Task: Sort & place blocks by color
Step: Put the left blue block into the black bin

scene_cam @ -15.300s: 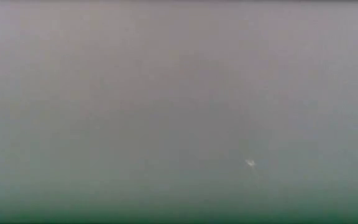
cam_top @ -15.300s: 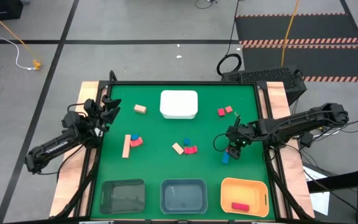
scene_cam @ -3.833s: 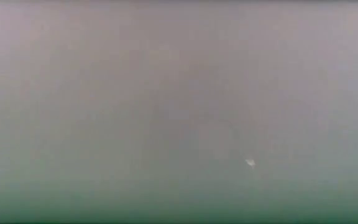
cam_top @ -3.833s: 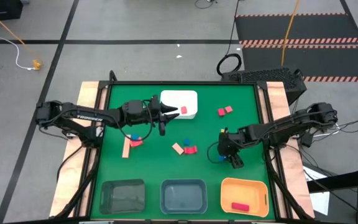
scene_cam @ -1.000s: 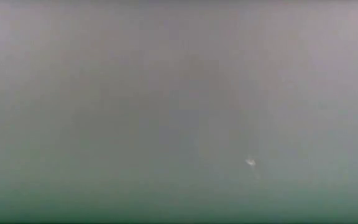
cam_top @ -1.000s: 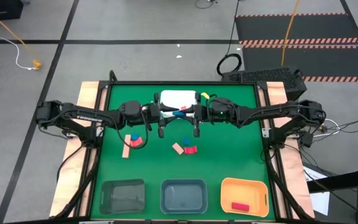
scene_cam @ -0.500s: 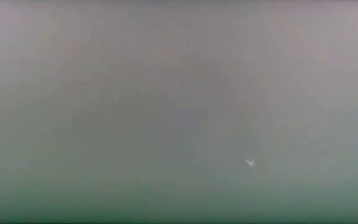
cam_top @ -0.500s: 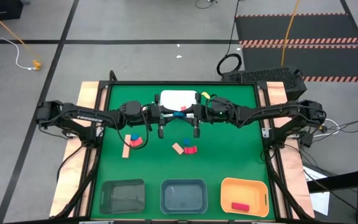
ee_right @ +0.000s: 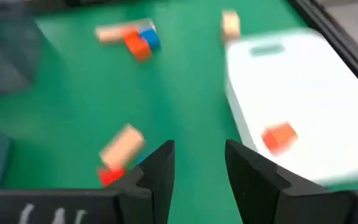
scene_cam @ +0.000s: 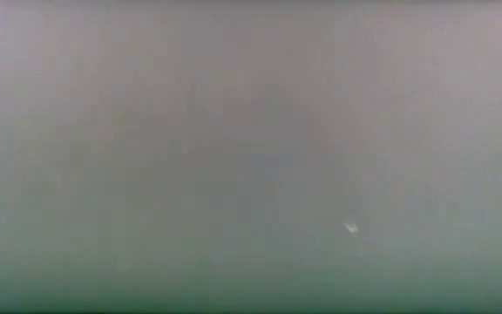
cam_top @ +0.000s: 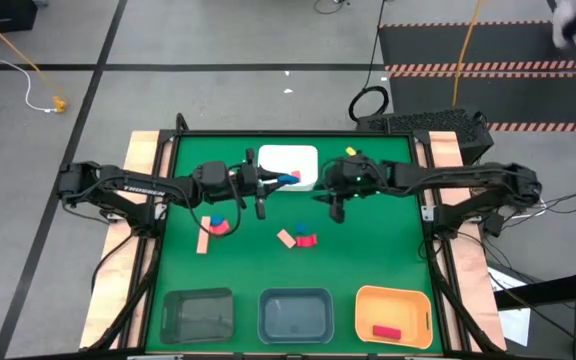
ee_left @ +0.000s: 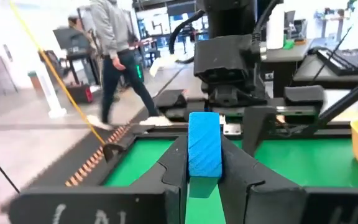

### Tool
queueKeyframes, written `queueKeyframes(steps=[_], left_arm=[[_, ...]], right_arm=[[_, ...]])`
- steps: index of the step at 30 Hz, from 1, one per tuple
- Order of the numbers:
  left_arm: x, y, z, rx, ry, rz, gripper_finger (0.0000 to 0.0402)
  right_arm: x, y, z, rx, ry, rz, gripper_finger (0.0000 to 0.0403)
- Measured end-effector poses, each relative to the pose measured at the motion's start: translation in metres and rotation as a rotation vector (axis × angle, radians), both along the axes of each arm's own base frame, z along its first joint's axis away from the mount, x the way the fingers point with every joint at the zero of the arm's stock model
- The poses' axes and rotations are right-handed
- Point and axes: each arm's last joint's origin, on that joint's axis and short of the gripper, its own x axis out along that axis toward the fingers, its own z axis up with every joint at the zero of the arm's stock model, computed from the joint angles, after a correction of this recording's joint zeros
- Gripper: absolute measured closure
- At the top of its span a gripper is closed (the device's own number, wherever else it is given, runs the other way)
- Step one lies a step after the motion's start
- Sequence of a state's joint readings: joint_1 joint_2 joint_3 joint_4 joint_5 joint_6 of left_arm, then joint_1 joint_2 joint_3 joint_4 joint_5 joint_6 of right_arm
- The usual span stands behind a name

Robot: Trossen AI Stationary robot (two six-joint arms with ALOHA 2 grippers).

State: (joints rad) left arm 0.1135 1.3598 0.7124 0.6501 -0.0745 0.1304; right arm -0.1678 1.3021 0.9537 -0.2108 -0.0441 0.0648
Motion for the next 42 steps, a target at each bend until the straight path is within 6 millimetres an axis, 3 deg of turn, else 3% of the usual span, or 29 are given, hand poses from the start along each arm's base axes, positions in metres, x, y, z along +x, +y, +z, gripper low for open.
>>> queueKeyframes(steps=[6, 11, 16, 20, 28, 35, 42], left_arm=[[0.000, -0.001, -0.011, -0.204, 0.075, -0.004, 0.0347], [0.000, -0.004, -0.011, -0.403, 0.056, -0.037, 0.0347], [-0.008, -0.018, 0.005, -0.571, 0.003, -0.188, 0.0347], [-0.020, -0.044, 0.018, -0.662, 0.027, -0.355, 0.0347], [-0.062, -0.109, 0.022, -0.994, 0.339, -0.500, 0.0347], [-0.098, -0.153, 0.002, -1.342, 0.770, -0.388, 0.0347], [-0.121, -0.179, -0.011, -1.422, 1.023, -0.318, 0.0347]], right_arm=[[-0.041, -0.013, 0.004, -0.087, 0.218, -0.218, 0.0272], [-0.061, -0.025, 0.001, 0.013, 0.308, -0.462, 0.0272], [-0.075, -0.029, -0.006, 0.085, 0.431, -0.562, 0.0272], [-0.082, -0.027, -0.012, 0.111, 0.506, -0.588, 0.0272], [-0.090, -0.021, -0.038, 0.239, 0.573, -0.571, 0.0272], [-0.093, -0.018, -0.064, 0.319, 0.552, -0.554, 0.0272], [-0.090, -0.019, -0.068, 0.293, 0.513, -0.519, 0.0272]])
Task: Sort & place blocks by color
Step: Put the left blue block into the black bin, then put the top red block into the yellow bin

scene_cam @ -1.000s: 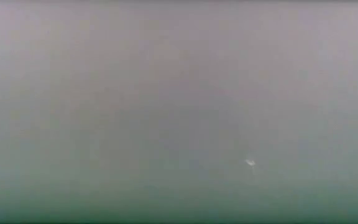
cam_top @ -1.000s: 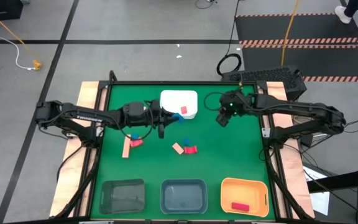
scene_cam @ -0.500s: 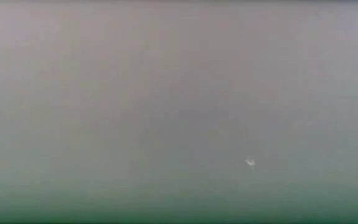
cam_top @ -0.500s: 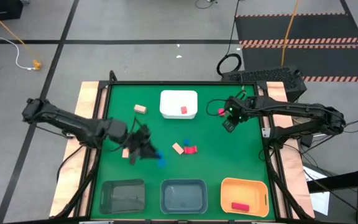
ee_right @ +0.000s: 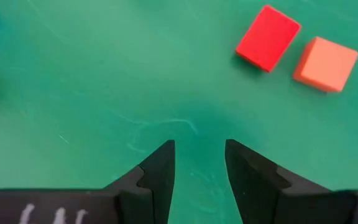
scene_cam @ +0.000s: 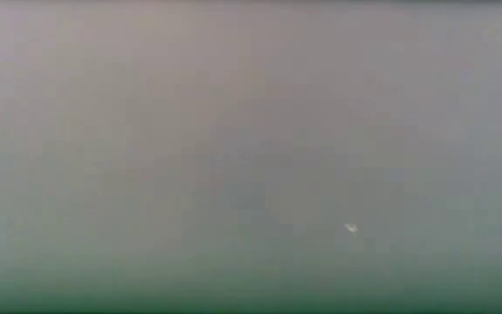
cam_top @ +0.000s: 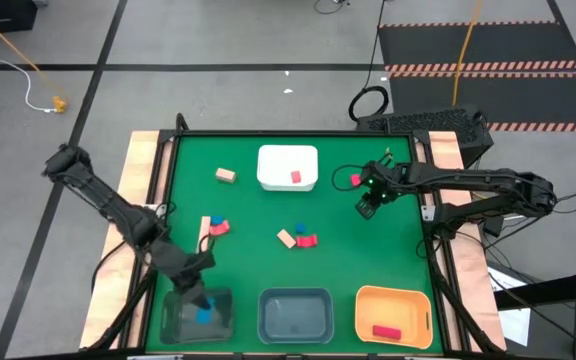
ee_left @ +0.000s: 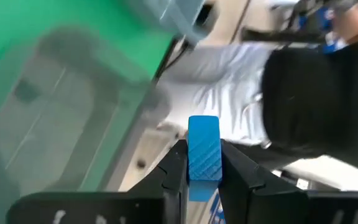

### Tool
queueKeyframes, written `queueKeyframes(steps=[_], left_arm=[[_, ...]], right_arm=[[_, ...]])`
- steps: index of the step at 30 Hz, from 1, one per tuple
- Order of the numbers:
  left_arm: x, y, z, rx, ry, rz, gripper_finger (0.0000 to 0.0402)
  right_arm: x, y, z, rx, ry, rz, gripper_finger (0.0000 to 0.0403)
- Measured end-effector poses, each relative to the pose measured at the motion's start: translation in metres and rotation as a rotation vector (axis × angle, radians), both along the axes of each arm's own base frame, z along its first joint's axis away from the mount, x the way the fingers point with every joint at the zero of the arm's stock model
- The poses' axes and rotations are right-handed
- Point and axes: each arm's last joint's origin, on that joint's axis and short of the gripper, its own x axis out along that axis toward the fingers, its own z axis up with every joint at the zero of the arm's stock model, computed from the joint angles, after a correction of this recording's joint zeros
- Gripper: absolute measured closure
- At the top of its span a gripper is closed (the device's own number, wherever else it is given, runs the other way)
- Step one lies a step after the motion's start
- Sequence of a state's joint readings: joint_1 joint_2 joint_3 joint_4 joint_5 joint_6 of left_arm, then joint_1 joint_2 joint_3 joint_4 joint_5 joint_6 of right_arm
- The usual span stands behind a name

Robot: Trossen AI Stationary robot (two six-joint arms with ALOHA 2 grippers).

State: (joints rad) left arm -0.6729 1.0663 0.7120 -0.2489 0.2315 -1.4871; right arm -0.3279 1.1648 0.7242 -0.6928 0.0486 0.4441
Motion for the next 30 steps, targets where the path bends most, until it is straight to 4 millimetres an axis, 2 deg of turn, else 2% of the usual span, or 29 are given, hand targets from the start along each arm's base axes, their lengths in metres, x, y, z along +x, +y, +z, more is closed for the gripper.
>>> queueKeyframes(steps=[4, 8, 14, 22, 30], left_arm=[[-0.012, -0.002, -0.010, 0.049, 0.147, 0.001, 0.0345], [-0.018, 0.001, -0.016, 0.098, 0.234, 0.015, 0.0319], [-0.019, 0.002, -0.018, 0.125, 0.249, 0.009, 0.0319], [-0.019, 0.002, -0.017, 0.111, 0.254, 0.021, 0.0328], [-0.018, 0.001, -0.016, 0.098, 0.247, 0.025, 0.0291]], right_arm=[[0.004, -0.001, 0.001, -0.016, -0.039, 0.000, 0.0272], [0.009, -0.003, 0.004, -0.035, -0.107, -0.016, 0.0272], [0.018, -0.007, 0.010, -0.076, -0.215, -0.065, 0.0272], [0.019, -0.014, 0.012, -0.138, -0.240, -0.153, 0.0251], [0.014, -0.024, 0.012, -0.144, -0.233, -0.204, 0.0205]])
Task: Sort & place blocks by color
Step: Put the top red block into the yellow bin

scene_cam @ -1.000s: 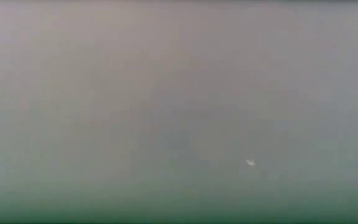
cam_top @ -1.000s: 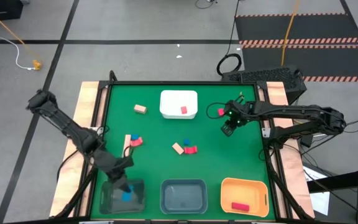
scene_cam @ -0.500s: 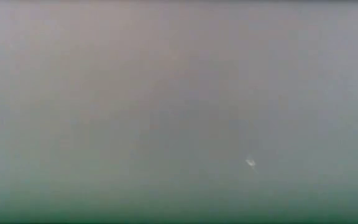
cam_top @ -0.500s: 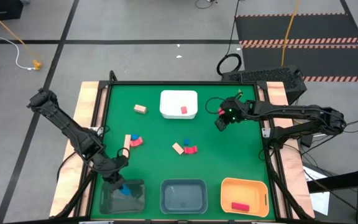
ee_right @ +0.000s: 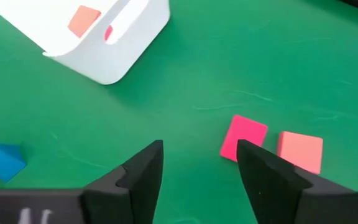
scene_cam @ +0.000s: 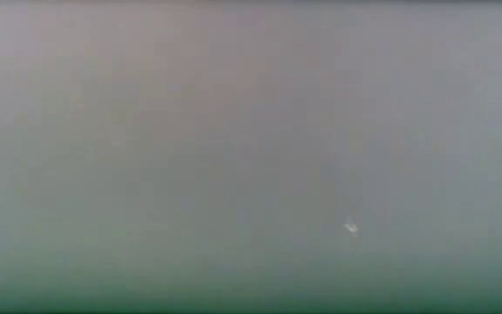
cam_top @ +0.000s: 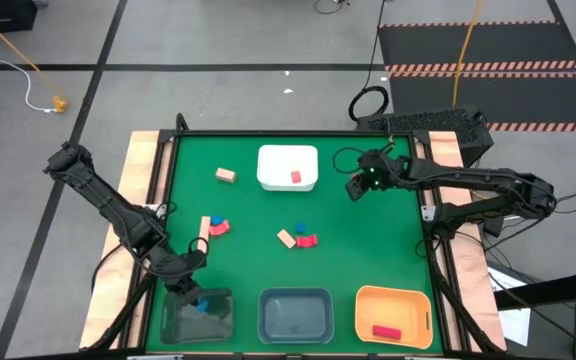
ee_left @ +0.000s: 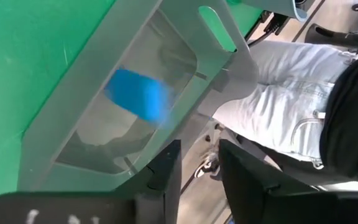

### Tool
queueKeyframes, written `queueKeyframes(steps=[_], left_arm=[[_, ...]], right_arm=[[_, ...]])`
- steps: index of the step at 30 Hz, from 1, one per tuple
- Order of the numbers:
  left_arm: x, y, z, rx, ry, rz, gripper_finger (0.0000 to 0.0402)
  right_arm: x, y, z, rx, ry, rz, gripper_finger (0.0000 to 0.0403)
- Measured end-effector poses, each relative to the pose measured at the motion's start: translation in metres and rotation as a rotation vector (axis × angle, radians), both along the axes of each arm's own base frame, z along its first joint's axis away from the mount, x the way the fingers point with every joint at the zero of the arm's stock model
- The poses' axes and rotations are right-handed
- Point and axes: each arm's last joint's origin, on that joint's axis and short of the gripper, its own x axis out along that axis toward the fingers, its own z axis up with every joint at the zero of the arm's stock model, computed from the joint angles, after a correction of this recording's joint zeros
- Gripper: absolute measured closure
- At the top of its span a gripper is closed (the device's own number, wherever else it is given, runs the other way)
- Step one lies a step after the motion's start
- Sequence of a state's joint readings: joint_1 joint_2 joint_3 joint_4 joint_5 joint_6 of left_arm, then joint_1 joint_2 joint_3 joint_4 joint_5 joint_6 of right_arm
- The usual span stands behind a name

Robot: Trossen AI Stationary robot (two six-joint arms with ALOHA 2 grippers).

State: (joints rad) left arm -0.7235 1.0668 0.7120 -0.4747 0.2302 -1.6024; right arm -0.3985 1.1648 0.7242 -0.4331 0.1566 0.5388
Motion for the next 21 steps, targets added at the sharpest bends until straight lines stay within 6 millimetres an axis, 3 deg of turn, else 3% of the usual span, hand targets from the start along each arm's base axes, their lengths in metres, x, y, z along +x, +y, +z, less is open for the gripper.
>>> queueKeyframes(steps=[10, 16, 21], left_arm=[[0.004, 0.000, 0.002, -0.027, -0.014, 0.032, 0.0237], [0.026, 0.007, 0.018, -0.067, -0.283, 0.117, 0.0232], [0.045, 0.026, 0.026, 0.026, -0.482, 0.189, 0.0231]], right_arm=[[-0.003, -0.005, 0.000, 0.003, 0.003, -0.030, 0.0186], [-0.009, -0.009, -0.009, 0.062, -0.012, -0.142, 0.0187], [-0.018, -0.009, -0.028, 0.109, -0.033, -0.237, 0.0186]])
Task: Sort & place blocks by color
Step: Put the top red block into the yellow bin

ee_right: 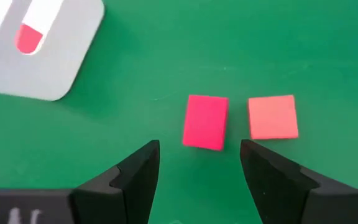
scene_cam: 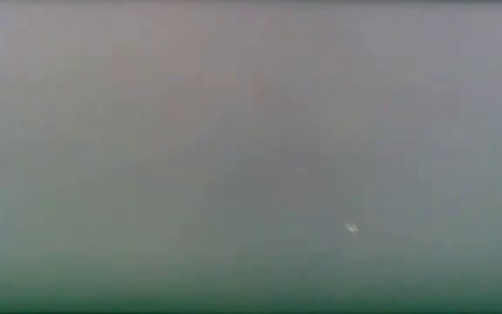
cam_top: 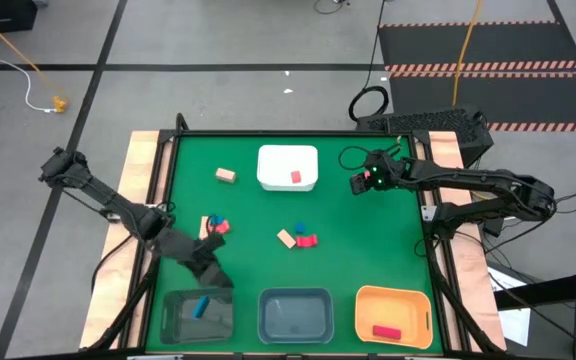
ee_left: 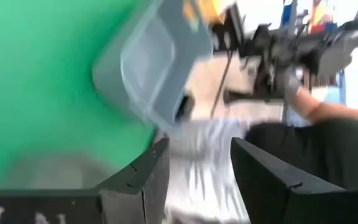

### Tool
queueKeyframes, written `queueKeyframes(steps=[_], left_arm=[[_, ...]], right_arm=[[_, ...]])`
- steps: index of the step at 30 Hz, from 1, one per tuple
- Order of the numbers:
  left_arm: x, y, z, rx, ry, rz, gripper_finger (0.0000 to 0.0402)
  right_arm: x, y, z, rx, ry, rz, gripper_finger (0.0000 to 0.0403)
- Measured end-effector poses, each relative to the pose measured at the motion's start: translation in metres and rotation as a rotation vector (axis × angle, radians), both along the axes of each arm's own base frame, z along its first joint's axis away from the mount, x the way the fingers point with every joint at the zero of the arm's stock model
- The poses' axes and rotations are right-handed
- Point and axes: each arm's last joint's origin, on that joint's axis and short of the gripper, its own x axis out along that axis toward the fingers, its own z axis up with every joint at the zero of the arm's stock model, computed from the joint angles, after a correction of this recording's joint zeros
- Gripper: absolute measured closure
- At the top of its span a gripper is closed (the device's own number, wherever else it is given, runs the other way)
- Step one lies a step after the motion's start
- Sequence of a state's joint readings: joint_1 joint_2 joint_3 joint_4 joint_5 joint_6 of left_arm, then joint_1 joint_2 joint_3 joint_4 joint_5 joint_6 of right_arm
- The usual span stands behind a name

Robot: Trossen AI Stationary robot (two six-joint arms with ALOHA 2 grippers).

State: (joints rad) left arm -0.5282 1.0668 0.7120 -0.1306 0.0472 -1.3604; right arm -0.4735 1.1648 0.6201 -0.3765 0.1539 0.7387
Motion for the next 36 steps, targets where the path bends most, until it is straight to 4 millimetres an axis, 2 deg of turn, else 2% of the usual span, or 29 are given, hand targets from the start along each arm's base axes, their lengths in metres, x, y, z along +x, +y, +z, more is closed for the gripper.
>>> queueKeyframes(steps=[9, 17, 36], left_arm=[[0.021, 0.044, 0.001, 0.248, -0.143, 0.069, 0.0231], [0.028, 0.069, 0.003, 0.401, -0.211, 0.098, 0.0231], [0.031, 0.089, 0.003, 0.547, -0.258, 0.056, 0.0231]], right_arm=[[-0.007, 0.003, -0.026, -0.030, -0.086, -0.066, 0.0186], [-0.005, 0.001, -0.034, -0.109, -0.192, -0.083, 0.0186], [0.009, -0.007, -0.069, -0.126, -0.065, -0.084, 0.0192]])
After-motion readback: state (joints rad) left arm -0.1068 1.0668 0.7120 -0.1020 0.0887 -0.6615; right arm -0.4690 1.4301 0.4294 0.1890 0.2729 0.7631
